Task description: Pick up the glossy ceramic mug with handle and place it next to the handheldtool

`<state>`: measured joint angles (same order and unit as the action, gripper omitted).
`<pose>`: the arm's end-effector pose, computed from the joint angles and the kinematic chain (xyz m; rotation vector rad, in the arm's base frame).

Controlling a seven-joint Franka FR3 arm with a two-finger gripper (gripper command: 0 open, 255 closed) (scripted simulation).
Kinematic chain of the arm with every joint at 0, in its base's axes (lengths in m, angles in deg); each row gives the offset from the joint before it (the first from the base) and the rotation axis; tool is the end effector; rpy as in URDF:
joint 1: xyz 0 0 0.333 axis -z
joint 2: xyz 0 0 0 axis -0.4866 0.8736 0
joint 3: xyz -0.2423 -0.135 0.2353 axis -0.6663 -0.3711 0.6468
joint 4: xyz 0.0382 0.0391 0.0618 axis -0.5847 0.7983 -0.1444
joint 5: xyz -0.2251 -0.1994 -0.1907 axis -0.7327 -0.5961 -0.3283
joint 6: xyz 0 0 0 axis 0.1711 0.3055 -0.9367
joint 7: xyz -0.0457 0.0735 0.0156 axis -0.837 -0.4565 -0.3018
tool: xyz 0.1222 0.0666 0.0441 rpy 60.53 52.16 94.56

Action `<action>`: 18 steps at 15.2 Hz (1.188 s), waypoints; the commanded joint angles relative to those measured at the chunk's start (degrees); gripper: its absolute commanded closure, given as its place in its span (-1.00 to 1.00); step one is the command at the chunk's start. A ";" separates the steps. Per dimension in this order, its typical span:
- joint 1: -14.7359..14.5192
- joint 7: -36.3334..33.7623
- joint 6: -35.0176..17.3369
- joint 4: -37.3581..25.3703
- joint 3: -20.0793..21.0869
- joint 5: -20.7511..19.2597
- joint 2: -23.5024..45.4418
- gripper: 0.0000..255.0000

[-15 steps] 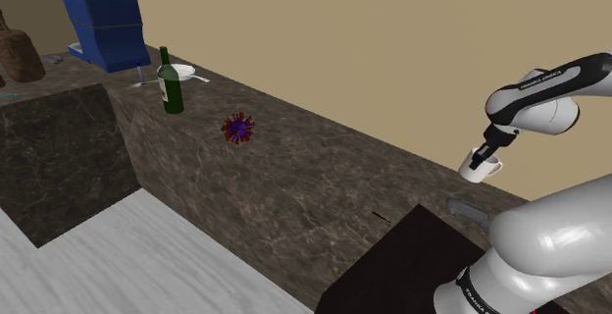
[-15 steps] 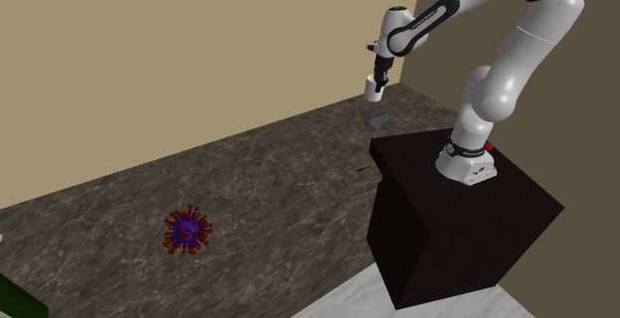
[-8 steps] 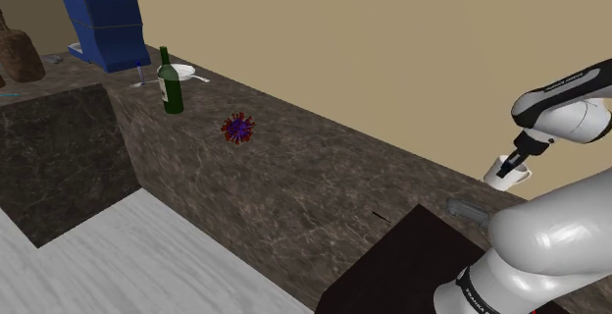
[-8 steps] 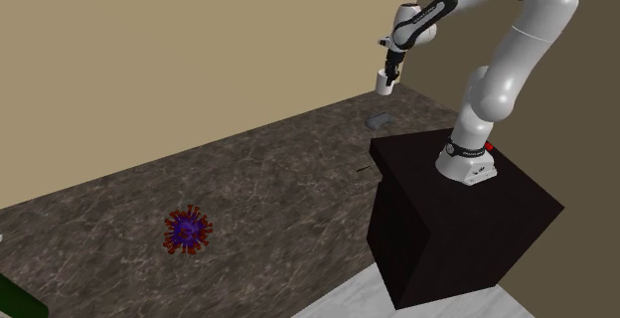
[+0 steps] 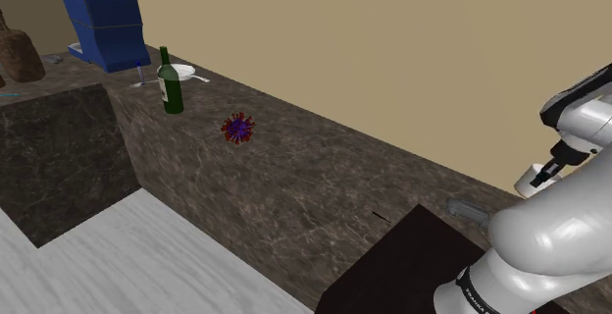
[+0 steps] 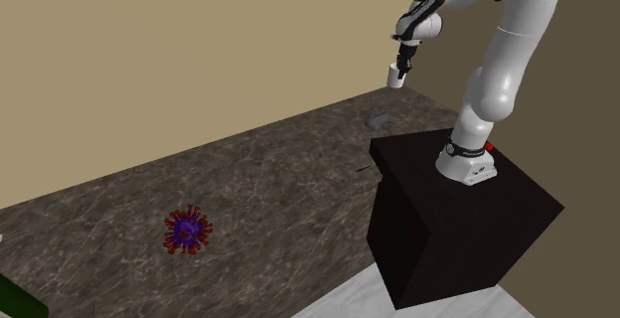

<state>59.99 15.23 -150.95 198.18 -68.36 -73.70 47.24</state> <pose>0.0128 -0.4700 0.3640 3.0664 -0.1756 0.0663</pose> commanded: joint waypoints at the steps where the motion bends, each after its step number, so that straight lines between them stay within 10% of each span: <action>1: 0.59 6.97 0.92 -2.79 -2.04 5.87 3.90 1.00; 18: 12.42 27.47 -4.94 -5.53 8.66 31.09 21.76 1.00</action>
<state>71.59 41.76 -155.51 192.88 -60.60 -43.89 68.09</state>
